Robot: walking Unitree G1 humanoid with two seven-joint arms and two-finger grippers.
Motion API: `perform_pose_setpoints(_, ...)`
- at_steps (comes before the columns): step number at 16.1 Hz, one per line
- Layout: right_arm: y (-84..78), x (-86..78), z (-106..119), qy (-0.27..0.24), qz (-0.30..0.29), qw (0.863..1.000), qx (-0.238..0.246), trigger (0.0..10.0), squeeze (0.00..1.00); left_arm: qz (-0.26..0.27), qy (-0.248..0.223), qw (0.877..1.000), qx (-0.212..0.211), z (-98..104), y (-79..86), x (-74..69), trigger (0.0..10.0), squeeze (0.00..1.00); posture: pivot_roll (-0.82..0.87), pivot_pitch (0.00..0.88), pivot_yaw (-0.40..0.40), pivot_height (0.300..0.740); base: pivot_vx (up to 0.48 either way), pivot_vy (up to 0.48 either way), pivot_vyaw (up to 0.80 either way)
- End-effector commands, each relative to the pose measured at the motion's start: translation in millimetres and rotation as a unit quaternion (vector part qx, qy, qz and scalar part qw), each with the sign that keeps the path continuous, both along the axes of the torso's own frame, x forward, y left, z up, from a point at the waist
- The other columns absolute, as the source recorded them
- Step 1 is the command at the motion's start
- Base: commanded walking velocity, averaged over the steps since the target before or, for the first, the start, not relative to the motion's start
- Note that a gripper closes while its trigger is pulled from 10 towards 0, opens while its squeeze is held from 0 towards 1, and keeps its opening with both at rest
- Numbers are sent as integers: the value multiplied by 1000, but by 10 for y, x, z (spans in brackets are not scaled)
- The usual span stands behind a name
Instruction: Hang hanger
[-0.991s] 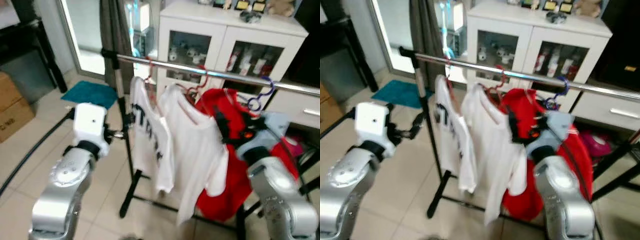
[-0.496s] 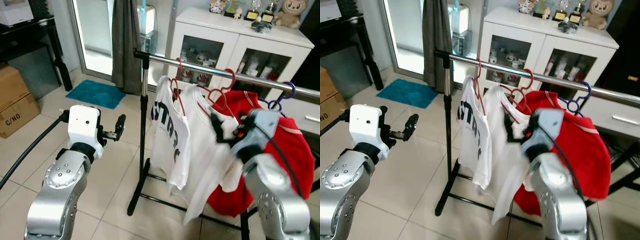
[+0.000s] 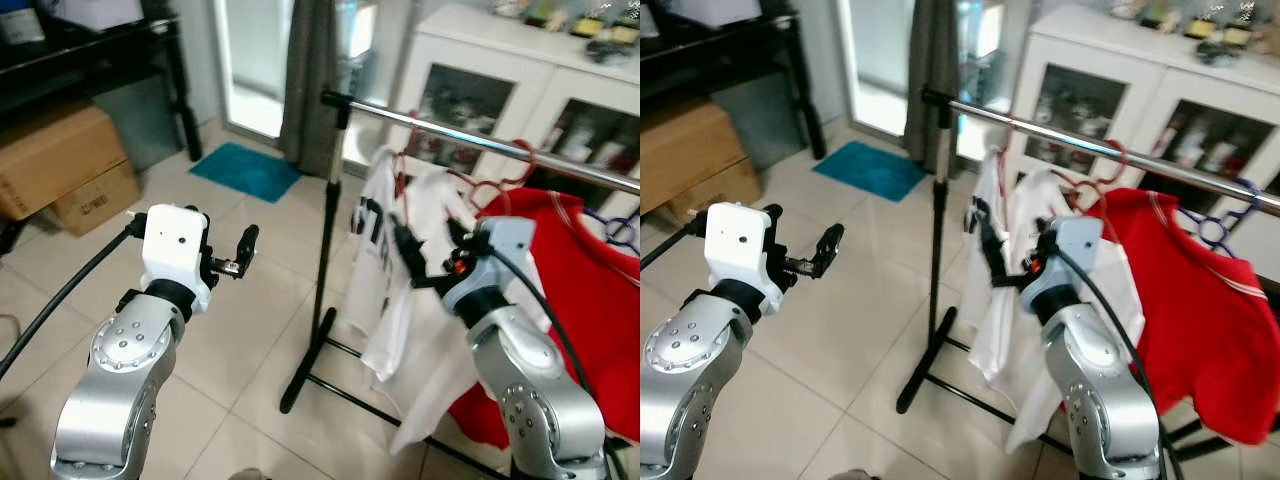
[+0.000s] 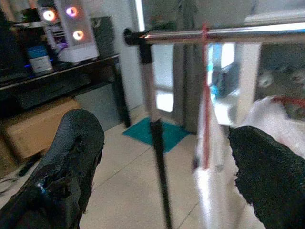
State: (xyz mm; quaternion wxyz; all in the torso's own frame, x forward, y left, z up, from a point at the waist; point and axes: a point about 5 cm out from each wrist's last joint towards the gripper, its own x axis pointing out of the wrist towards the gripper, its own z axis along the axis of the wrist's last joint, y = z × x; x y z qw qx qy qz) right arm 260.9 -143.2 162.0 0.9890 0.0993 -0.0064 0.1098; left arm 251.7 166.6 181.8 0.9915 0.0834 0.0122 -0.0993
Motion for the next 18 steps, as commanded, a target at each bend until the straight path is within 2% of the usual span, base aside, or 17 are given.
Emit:
perform_pose_setpoints(1, -84, 6, -39, 9, -19, 1000, 12, 10000, 0, -14, 2, 1000, -1, 2, -41, 2, 10000, 0, -11, 0, -54, 740, 285, 0, 0)
perform_pose_setpoints(4, -8, -17, -112, 38, 15, 999, 28, 10000, 0, -19, 4, 1000, 0, -7, -45, -23, 10000, 0, -4, 0, -57, 740, 365, 0, 0)
perform_pose_setpoints(7, 65, -20, -91, 22, 37, 999, 5, 10000, 0, -20, 6, 1000, -2, -19, -46, -36, 10000, 0, -1, 0, -62, 740, 394, 0, 267)
perform_pose_setpoints(9, 58, 0, -76, 21, 32, 999, 6, 10000, 0, -23, 6, 1000, -3, -22, -53, -31, 10000, 0, -2, 0, -62, 740, 392, 0, 800)
perform_pose_setpoints(12, 11, 34, -37, 23, 15, 999, 32, 10000, 0, -35, 7, 999, 1, -26, -72, -34, 10000, 0, -1, 0, -64, 740, 370, 0, 0)
perform_pose_setpoints(14, -29, 56, -16, 31, 0, 999, 28, 10000, 0, -72, 14, 997, -2, -54, -127, -69, 10000, 0, -1, 0, -65, 740, 0, 0, 0)
perform_pose_setpoints(15, -55, 63, -8, 40, -12, 999, 18, 10000, 0, -100, 23, 995, 13, -78, -161, -96, 10000, 0, -1, 0, -66, 740, 0, 0, 0)
perform_pose_setpoints(17, -133, 105, 5, 62, -42, 996, -40, 10000, 0, -152, 36, 987, 36, -108, -174, -136, 10000, 0, -5, 0, -67, 740, 0, 0, 0)
perform_pose_setpoints(18, -153, 136, 22, 68, -46, 995, -54, 10000, 0, -178, 43, 982, 45, -124, -171, -147, 10000, 0, -5, 0, -73, 740, 0, 0, 0)
